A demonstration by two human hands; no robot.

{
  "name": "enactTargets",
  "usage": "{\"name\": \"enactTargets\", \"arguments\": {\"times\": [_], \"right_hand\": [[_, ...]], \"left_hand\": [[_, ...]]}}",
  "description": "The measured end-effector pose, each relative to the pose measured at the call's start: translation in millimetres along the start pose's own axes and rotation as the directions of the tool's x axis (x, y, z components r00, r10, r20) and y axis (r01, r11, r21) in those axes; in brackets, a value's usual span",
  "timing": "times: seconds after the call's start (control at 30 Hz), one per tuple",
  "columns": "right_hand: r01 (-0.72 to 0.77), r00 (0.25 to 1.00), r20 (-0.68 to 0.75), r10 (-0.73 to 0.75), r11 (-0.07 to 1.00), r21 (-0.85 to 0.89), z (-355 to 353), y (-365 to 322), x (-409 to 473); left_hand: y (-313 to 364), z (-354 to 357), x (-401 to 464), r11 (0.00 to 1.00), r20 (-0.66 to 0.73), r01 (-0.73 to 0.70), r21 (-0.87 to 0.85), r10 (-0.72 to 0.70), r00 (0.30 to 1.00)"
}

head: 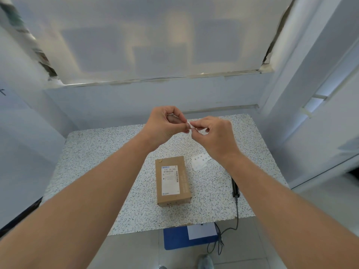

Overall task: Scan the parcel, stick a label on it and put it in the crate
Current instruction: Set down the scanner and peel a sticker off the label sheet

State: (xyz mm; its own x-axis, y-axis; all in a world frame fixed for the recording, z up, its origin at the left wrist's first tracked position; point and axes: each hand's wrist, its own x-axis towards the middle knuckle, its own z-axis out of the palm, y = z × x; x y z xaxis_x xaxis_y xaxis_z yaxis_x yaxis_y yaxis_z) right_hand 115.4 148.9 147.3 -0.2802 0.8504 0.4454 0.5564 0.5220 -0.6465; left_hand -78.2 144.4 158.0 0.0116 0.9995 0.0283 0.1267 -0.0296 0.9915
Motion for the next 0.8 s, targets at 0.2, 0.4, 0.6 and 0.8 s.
{"name": "enactTargets", "arguments": {"times": [0.2, 0.4, 0.6, 0.8], "right_hand": [[0.038, 0.999, 0.004, -0.038, 0.999, -0.014, -1.9, 0.6, -3.3], [0.039, 0.999, 0.008, -0.039, 0.999, 0.000, -6.1, -0.9, -7.4], [-0.001, 1.000, 0.022, 0.000, 1.000, 0.028, -9.9, -2.4, -12.1], [-0.031, 0.999, 0.039, 0.030, 0.999, 0.035, -14.5, -0.9, -18.1]], "left_hand": [[-0.7, 2.5, -3.4, 0.999, -0.007, 0.020, 0.029, -0.020, 1.000], [6.0, 5.7, -6.4, 0.999, 0.000, 0.039, 0.024, -0.039, 0.999], [10.6, 12.3, -9.5, 0.996, 0.020, 0.014, 0.085, -0.016, 1.000], [11.3, 18.0, -12.7, 0.990, 0.037, 0.001, 0.141, -0.006, 0.999]]}}
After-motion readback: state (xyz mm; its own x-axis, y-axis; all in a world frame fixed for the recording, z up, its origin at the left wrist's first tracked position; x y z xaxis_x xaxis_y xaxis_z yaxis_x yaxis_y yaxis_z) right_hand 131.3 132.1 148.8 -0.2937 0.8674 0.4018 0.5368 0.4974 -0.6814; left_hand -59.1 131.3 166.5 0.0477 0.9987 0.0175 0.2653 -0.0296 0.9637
